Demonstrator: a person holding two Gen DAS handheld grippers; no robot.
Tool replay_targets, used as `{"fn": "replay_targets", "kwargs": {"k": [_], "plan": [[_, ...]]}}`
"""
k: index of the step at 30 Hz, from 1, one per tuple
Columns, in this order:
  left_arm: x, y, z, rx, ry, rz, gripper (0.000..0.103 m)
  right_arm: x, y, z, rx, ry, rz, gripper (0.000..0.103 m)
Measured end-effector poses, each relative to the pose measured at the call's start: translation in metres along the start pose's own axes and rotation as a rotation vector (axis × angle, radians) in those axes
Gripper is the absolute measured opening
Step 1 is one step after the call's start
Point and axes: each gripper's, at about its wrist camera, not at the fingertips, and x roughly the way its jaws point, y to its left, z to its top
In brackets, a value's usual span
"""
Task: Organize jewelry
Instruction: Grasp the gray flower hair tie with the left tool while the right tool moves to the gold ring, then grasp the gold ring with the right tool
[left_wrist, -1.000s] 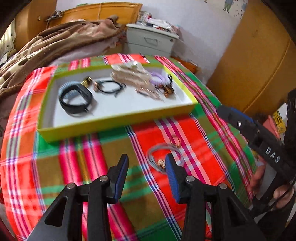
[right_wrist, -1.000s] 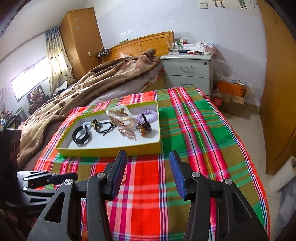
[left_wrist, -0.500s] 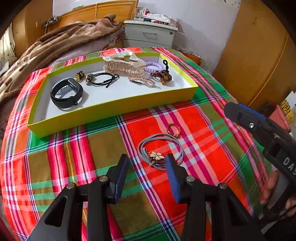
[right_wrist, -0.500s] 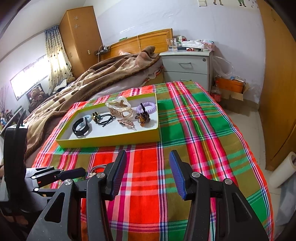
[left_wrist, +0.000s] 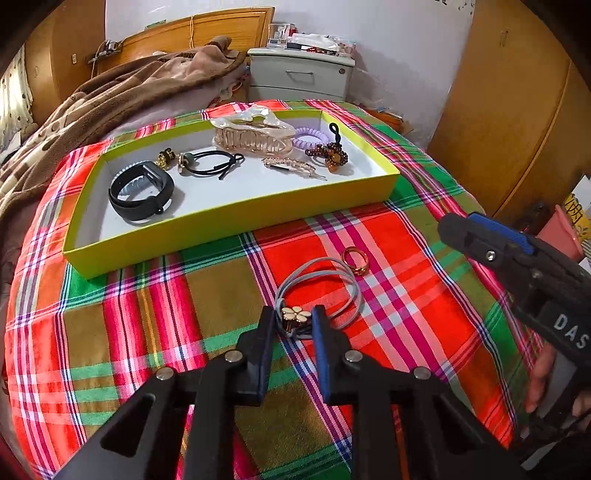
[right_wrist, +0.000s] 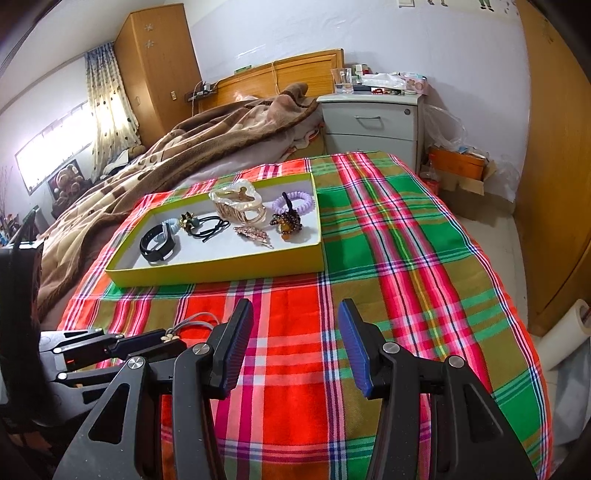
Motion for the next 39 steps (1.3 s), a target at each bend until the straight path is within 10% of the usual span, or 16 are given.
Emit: {"fn": "replay_targets", "kwargs": {"k": [23, 32, 39], "plan": [[-0.030, 0.056, 0.003, -0.139, -0.080, 0.019, 0.020, 0.055, 0.048, -0.006, -0.175, 0.178, 0.016, 0.049], [-0.032, 0.062, 0.008, -0.146, -0.083, 0.019, 0.020, 0.055, 0.056, -0.007, -0.235, 0.176, -0.013, 0.022], [-0.032, 0.064, 0.012, -0.149, -0.081, 0.017, 0.020, 0.051, 0.054, -0.005, -0.215, 0.157, -0.010, 0.022]]}}
